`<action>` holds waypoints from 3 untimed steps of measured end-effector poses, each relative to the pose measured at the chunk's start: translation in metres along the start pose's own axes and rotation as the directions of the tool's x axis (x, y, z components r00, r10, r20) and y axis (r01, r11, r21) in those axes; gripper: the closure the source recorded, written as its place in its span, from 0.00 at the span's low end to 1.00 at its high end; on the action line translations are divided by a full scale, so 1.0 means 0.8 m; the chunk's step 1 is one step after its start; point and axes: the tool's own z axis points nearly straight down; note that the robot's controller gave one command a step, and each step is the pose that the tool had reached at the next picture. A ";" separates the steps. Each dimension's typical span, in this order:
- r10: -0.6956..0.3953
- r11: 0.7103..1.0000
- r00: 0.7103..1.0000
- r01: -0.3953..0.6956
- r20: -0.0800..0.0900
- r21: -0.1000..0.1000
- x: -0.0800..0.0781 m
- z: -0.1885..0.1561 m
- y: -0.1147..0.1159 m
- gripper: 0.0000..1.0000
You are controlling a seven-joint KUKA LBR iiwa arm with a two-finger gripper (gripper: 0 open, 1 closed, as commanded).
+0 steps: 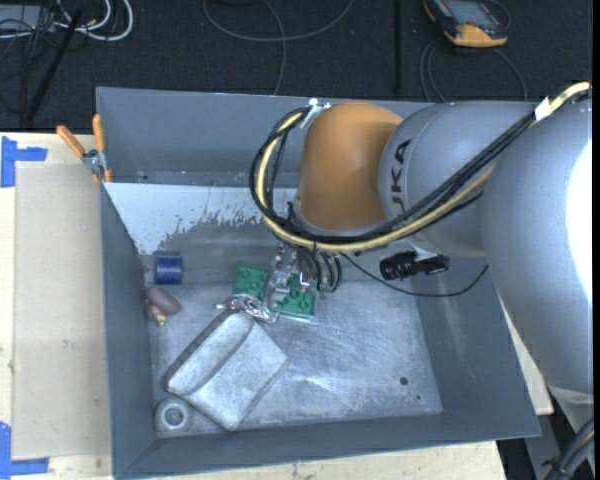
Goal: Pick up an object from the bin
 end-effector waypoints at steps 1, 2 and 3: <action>0.338 0.941 0.941 -0.338 0.005 -0.002 0.001 0.076 0.012 1.00; 0.406 0.914 0.914 -0.406 0.006 -0.005 0.032 -0.130 -0.014 1.00; 0.582 0.813 0.813 -0.582 0.007 -0.006 0.054 0.080 0.018 1.00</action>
Offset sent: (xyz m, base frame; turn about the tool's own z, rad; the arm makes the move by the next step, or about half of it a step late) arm -0.0042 0.0108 -0.0708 0.3441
